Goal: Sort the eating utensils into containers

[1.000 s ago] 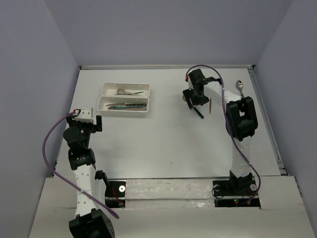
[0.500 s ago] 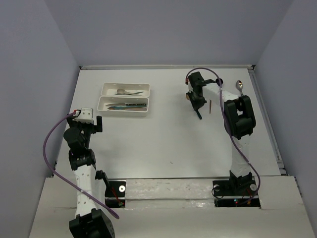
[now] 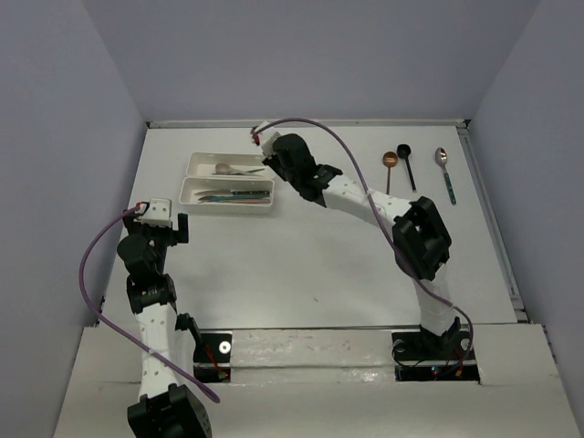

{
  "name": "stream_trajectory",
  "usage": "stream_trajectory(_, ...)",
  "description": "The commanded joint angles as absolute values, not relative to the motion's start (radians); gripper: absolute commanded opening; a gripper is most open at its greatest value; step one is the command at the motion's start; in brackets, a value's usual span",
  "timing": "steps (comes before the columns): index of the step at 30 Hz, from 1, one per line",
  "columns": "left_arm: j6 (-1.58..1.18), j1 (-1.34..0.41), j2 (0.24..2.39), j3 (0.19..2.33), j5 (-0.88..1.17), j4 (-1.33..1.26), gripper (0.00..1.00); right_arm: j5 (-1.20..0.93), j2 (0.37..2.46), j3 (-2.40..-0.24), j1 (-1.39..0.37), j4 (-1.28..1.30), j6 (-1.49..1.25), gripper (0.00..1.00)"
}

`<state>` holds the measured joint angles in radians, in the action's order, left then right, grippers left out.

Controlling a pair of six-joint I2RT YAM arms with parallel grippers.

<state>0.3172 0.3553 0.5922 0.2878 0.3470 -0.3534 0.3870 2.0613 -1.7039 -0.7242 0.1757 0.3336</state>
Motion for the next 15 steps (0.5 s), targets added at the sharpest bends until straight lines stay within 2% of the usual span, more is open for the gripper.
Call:
stream_trajectory(1,0.330,0.361,0.572,0.278,0.345,-0.405,0.99,0.296,2.158,-1.993,-0.770,-0.172,0.450,0.00)
stream_trajectory(3,0.330,0.360,0.572,0.278,0.345,-0.406,0.99,0.232,2.326,-2.241,-0.779,-0.111,0.442,0.00)
stream_trajectory(7,0.331,0.360,0.577,0.276,0.350,-0.408,0.99,0.175,2.543,-2.460,-0.801,-0.034,0.488,0.00)
stream_trajectory(10,0.333,0.360,0.589,0.276,0.362,-0.410,0.99,0.178,2.603,-2.502,-0.801,-0.034,0.537,0.00)
stream_trajectory(15,0.333,0.360,0.610,0.282,0.373,-0.410,0.99,0.154,2.615,-2.427,-0.801,-0.003,0.617,0.00)
